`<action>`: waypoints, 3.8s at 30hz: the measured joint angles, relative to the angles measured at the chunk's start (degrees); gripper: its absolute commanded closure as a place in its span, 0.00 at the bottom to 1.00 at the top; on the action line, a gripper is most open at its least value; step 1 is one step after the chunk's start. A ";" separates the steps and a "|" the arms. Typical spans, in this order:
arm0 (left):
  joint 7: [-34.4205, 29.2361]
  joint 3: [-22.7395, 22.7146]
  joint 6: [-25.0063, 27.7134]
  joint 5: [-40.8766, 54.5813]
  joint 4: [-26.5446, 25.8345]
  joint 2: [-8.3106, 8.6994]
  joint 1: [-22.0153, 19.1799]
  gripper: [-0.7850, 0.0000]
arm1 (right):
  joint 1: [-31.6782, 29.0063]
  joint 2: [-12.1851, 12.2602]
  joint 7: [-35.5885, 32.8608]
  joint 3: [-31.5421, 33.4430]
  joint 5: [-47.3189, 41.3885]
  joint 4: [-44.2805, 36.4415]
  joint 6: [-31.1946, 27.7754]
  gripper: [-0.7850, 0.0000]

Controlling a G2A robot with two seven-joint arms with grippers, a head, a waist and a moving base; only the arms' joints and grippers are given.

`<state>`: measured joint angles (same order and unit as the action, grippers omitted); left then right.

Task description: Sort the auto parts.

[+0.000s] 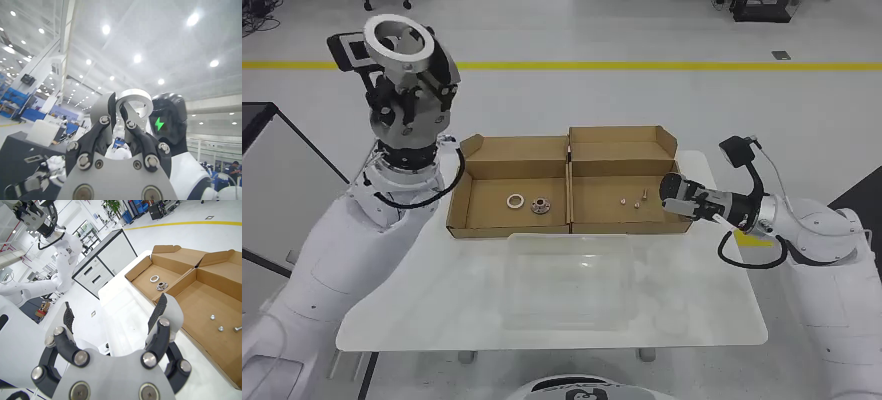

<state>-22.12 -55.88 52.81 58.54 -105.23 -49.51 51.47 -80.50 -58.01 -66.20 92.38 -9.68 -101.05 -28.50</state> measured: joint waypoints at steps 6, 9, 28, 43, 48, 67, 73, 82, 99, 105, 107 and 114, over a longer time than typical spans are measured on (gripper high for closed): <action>-4.17 -0.73 1.87 8.02 0.84 -1.38 0.03 1.00 | 0.00 0.00 0.00 0.00 0.00 0.00 0.00 0.00; -6.73 -1.55 1.35 8.57 1.85 -1.80 0.20 1.00 | 0.00 0.00 0.00 0.00 0.00 0.00 0.00 0.00; -16.94 -7.41 -2.81 -15.90 4.77 -2.62 2.12 1.00 | 0.00 0.00 0.00 0.00 0.00 0.00 0.00 0.00; -17.93 -8.20 0.93 1.52 3.22 -4.96 3.63 1.00 | 0.00 0.00 0.00 0.00 0.00 0.00 0.00 0.00; -22.08 -9.27 -1.14 -4.65 4.62 -5.08 3.55 1.00 | 0.00 0.00 0.00 0.00 0.00 0.00 0.00 0.00; -23.52 -9.97 -0.78 -4.94 1.75 -6.60 5.05 1.00 | 0.00 0.00 0.00 0.00 0.00 0.00 0.00 0.00; -26.62 -10.01 0.44 -0.60 1.72 -7.21 4.77 1.00 | 0.00 0.00 0.00 0.00 0.00 0.00 0.00 0.00; -26.75 -10.02 0.50 -0.60 1.69 -7.22 4.74 1.00 | 0.00 0.00 0.00 0.00 0.00 0.00 0.00 0.00; -29.68 -14.87 -15.13 -26.77 2.17 -5.92 9.58 1.00 | 0.00 0.00 0.00 0.00 0.00 0.00 0.00 0.00; -27.55 -14.07 -20.86 -38.34 5.87 -6.23 5.50 1.00 | 0.00 0.00 0.00 0.00 0.00 0.00 0.00 0.00; -27.99 -13.23 -21.43 -43.77 7.34 -6.36 3.65 1.00 | 0.00 0.00 0.00 0.00 0.00 0.00 0.00 0.00; -33.56 -10.62 -25.33 -61.49 11.50 -6.15 -0.09 1.00 | 0.00 0.00 0.00 0.00 0.00 0.00 0.00 0.00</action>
<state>-55.68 -66.51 27.48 -2.95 -93.73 -55.65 51.38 -80.49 -58.01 -66.20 92.38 -9.68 -101.05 -28.50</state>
